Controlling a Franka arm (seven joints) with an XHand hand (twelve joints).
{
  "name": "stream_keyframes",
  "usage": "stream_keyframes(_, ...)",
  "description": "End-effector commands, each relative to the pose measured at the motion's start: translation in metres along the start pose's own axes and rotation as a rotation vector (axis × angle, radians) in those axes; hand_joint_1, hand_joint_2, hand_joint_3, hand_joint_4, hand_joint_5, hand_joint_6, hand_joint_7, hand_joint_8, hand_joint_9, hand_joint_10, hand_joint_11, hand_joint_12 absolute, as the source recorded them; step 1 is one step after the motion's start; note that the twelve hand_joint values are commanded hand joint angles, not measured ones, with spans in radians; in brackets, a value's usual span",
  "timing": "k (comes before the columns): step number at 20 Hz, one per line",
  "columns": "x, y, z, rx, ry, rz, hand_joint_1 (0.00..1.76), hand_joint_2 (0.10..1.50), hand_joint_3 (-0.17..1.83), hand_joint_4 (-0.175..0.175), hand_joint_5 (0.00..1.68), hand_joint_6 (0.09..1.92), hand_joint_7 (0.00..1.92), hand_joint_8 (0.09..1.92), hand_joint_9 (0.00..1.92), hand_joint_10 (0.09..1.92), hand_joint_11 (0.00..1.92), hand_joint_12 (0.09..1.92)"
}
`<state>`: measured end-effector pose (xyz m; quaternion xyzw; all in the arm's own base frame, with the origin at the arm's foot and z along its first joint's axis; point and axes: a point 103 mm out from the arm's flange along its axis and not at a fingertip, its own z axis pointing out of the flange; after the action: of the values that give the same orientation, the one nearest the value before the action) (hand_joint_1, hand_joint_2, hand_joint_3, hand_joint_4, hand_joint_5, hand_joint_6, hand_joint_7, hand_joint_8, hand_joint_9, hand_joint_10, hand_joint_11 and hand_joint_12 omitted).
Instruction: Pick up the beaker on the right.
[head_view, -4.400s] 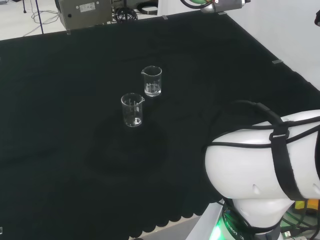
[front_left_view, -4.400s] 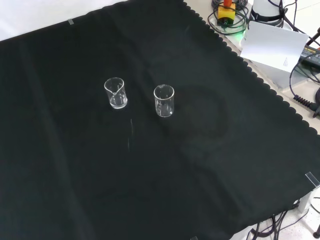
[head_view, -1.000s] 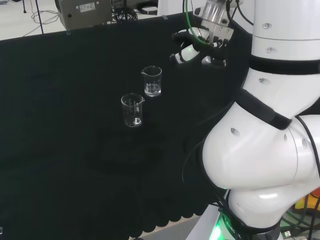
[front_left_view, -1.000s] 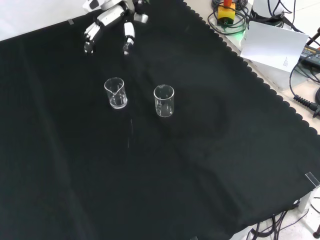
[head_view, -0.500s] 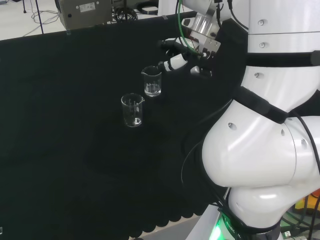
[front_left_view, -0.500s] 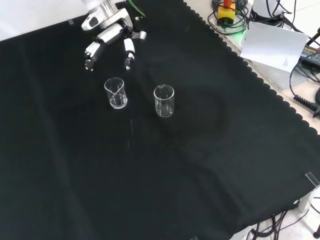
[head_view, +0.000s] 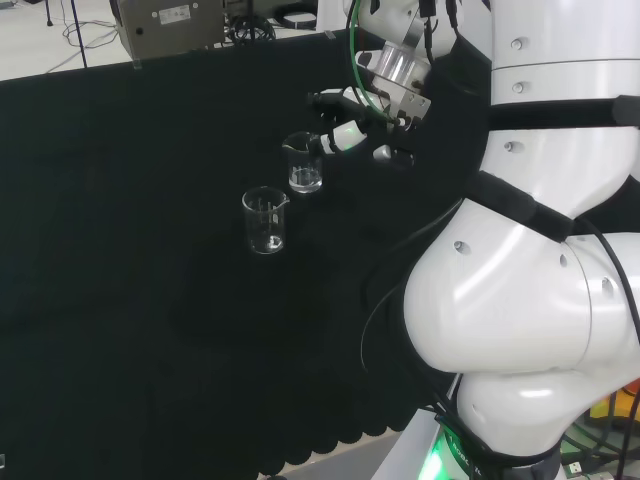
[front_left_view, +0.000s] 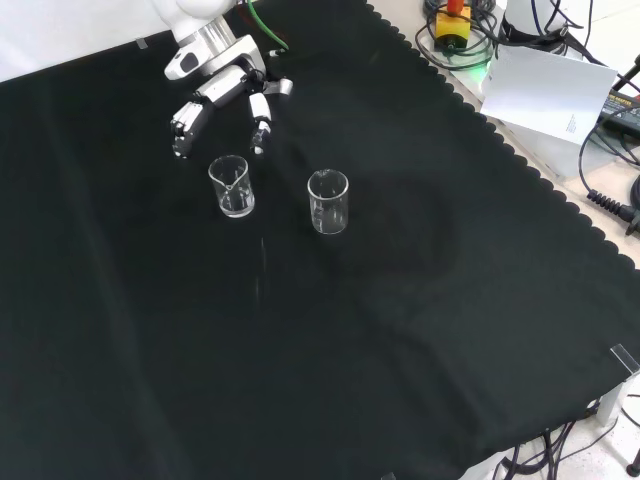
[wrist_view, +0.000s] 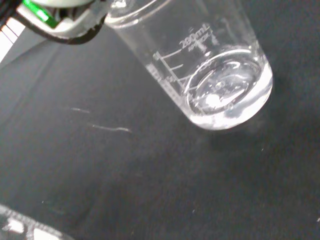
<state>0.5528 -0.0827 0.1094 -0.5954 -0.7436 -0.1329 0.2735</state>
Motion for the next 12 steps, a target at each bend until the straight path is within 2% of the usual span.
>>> stream_keyframes(1,-0.01,0.005,0.008,-0.02,0.044,-0.029,0.85,0.53,0.53,-0.031,0.37,0.09,0.16,0.68,0.33,0.66,0.06,1.4)
stream_keyframes(5,-0.011,0.009,0.019,-0.014,0.067,-0.033,0.86,0.52,0.53,-0.021,0.38,0.09,0.17,0.68,0.35,0.66,0.05,1.4)
stream_keyframes(12,-0.01,0.01,0.031,-0.004,0.069,-0.043,0.87,0.5,0.55,-0.02,0.39,0.09,0.19,0.68,0.36,0.65,0.03,1.41)
